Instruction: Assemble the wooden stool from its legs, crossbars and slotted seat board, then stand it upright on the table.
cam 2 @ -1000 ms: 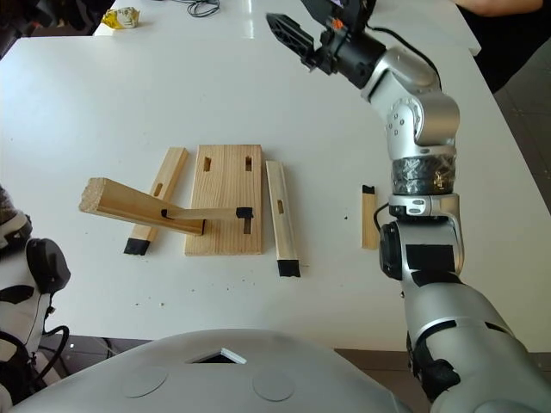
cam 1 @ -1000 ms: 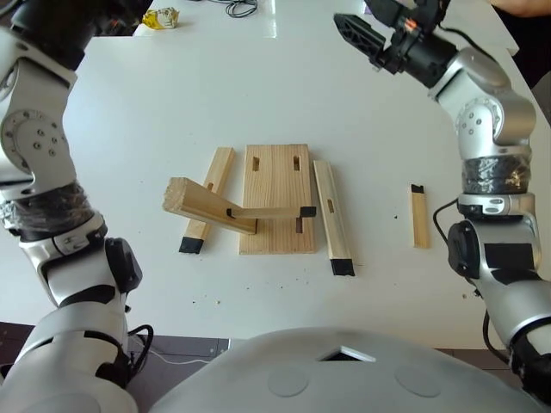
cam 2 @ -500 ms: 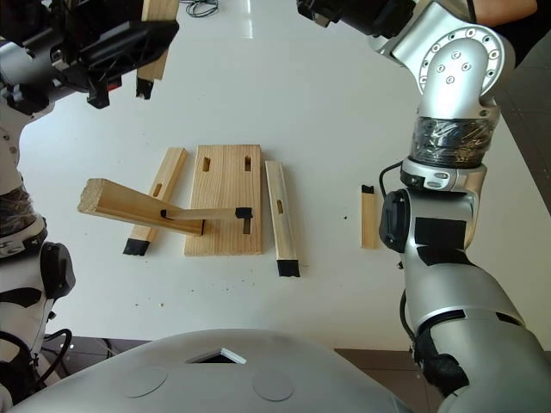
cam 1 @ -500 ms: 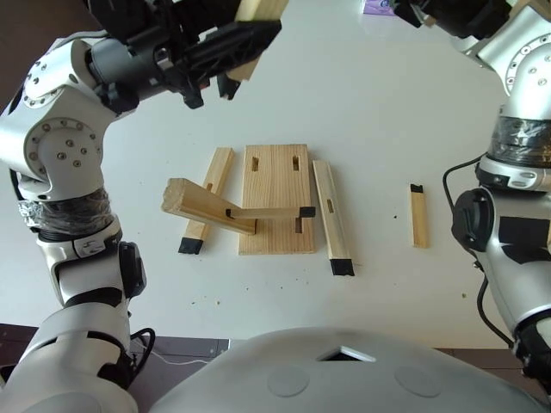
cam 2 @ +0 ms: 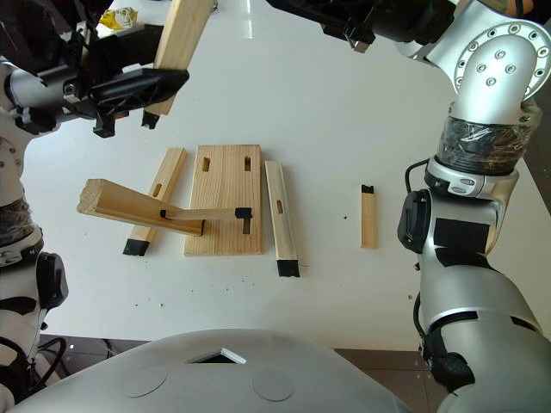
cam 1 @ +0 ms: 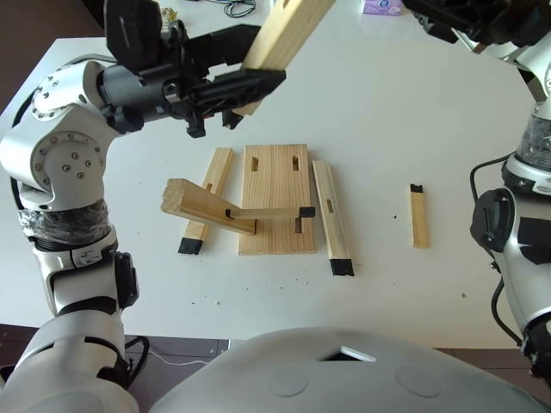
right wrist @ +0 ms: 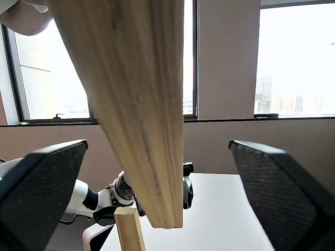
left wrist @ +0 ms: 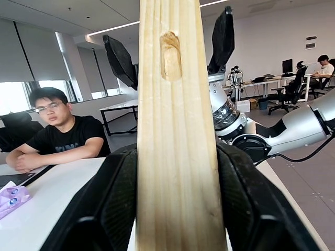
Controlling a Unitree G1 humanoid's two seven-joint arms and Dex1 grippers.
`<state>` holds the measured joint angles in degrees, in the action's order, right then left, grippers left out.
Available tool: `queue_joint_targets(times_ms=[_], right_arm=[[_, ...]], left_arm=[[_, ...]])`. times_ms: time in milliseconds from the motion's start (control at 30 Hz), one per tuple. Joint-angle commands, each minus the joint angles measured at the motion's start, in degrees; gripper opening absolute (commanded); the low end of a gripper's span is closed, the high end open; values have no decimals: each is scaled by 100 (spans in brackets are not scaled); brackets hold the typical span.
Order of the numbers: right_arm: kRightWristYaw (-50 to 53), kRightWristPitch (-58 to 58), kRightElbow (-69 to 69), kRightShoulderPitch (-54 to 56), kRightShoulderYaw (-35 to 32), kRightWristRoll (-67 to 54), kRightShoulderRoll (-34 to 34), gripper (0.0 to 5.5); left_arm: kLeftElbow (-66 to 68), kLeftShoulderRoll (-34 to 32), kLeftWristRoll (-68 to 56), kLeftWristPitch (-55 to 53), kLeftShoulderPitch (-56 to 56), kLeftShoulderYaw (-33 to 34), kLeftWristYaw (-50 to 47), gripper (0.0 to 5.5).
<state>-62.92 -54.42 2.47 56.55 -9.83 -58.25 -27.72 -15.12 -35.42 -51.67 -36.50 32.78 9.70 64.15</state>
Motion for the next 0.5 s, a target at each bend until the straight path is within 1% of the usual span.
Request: queue_joint_targets(times_ms=[33, 133, 233, 267, 300, 500], right_arm=[[194, -231, -288, 145, -91, -233, -96, 498], [225, -337, -364, 110, -62, -300, -93, 498], [283, -348, -367, 27, -57, -325, -61, 455], [293, -336, -367, -4, -56, -321, -42, 455], [292, -314, -359, -31, -49, -305, -23, 433], [361, -236, -370, -254, -53, -271, 101, 345]], left_arm=[[-117, -136, 251, 141, -271, -160, 107, 206], [-186, -91, 278, 194, -336, -190, 74, 206], [-196, -53, 346, 266, -350, -249, 70, 206], [-214, -49, 354, 272, -378, -268, 65, 206], [-232, -43, 350, 275, -402, -279, 63, 206], [-281, 14, 287, 293, -440, -236, -3, 206]])
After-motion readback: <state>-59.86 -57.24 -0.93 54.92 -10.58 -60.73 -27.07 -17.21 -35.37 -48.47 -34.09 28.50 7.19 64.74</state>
